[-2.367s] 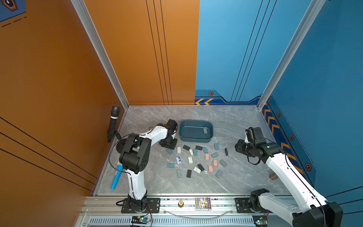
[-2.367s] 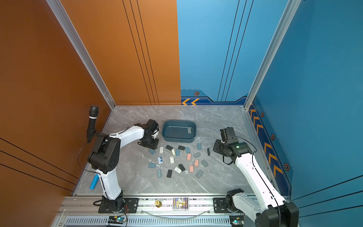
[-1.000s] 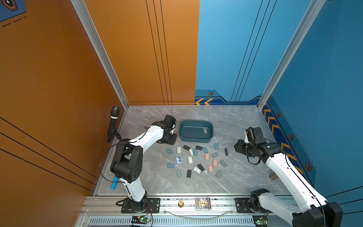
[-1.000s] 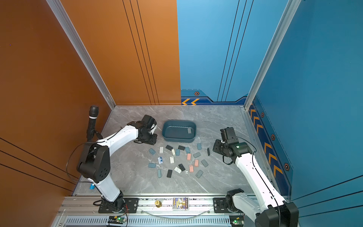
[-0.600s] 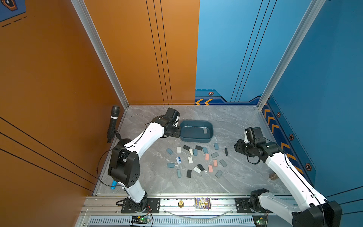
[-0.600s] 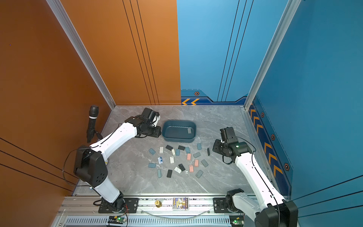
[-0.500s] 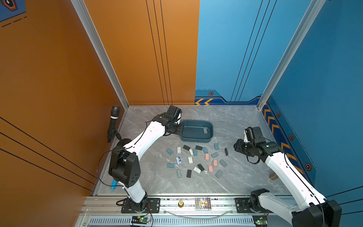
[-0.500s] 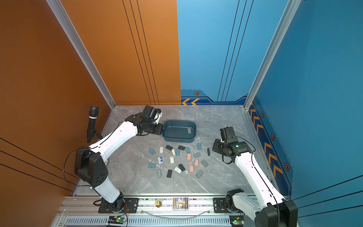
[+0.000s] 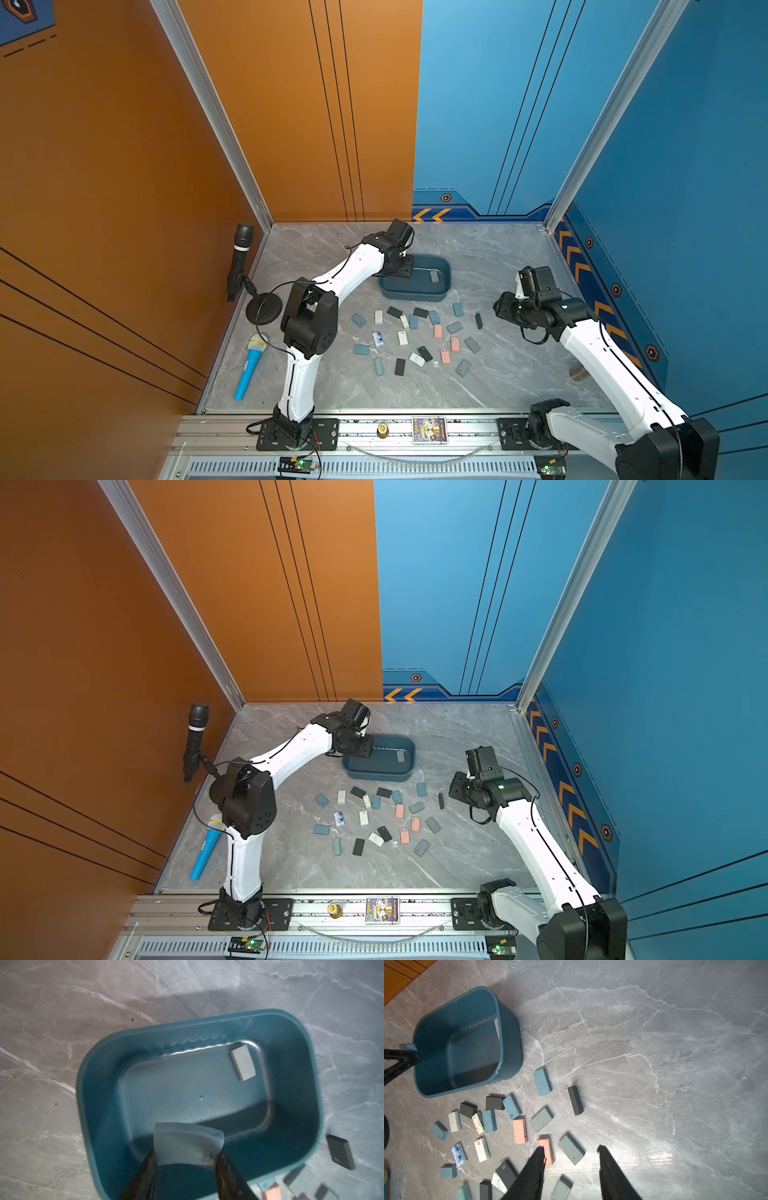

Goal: Put the eraser in the storage box
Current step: Place the eraser in the storage box.

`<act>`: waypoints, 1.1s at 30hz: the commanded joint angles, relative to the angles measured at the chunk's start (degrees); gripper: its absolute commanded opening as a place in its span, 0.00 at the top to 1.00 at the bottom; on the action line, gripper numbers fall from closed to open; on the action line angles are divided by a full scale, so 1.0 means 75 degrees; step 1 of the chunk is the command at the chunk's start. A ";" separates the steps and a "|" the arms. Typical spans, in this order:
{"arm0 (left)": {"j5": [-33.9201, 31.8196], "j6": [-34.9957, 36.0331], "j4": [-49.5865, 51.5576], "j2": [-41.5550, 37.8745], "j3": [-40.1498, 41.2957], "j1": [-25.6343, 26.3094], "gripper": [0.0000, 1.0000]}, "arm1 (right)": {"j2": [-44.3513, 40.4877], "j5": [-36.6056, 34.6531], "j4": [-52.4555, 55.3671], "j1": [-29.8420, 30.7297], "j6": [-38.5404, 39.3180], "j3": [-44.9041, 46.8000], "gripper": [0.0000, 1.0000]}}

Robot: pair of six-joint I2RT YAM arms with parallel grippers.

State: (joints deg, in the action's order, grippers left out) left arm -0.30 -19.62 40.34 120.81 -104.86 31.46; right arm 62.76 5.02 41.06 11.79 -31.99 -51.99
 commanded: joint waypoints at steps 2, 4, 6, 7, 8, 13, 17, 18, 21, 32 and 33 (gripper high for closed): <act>-0.0792 -0.0536 0.0151 0.0373 -0.0560 0.0099 0.56 | 0.0143 0.0196 -0.0049 -0.0090 0.0064 -0.0047 0.56; -0.1060 -0.0672 0.0153 0.0578 -0.0742 0.0111 0.56 | 0.0193 0.0228 -0.0049 -0.0130 0.0080 -0.0044 0.56; -0.1223 -0.0767 0.0153 0.0759 -0.0916 0.0116 0.56 | 0.0244 0.0273 -0.0047 -0.0155 0.0102 -0.0038 0.56; -0.1277 -0.0799 0.0200 0.0862 -0.1027 0.0114 0.56 | 0.0257 0.0288 -0.0037 -0.0180 0.0111 -0.0044 0.56; -0.1362 -0.0843 0.0302 0.0996 -0.1199 0.0111 0.56 | 0.0289 0.0311 -0.0038 -0.0196 0.0117 -0.0054 0.56; -0.1471 -0.0907 0.0702 0.1476 -0.1788 0.0123 0.56 | 0.0333 0.0366 -0.0025 -0.0302 0.0167 -0.0065 0.56; -0.1554 -0.1003 0.0749 0.1505 -0.1721 0.0151 0.56 | 0.0372 0.0411 -0.0041 -0.0345 0.0175 -0.0068 0.56; -0.1587 -0.1025 0.0751 0.1483 -0.1692 0.0152 0.56 | 0.0387 0.0420 -0.0049 -0.0359 0.0175 -0.0065 0.56; -0.1732 -0.1075 0.0751 0.1434 -0.1565 0.0178 0.56 | 0.0469 0.0461 -0.0125 -0.0363 0.0175 -0.0042 0.56; -0.1795 -0.1229 0.0858 0.1712 -0.1770 0.0152 0.56 | 0.0568 0.0522 -0.0183 -0.0373 0.0165 -0.0041 0.56; -0.1787 -0.1248 0.0879 0.1713 -0.1769 0.0151 0.56 | 0.0567 0.0517 -0.0186 -0.0377 0.0172 -0.0048 0.56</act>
State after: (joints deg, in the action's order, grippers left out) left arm -12.43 -27.94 44.84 132.33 -116.92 32.32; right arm 67.02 8.34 40.60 9.37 -31.51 -51.99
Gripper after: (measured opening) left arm 0.441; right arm 0.444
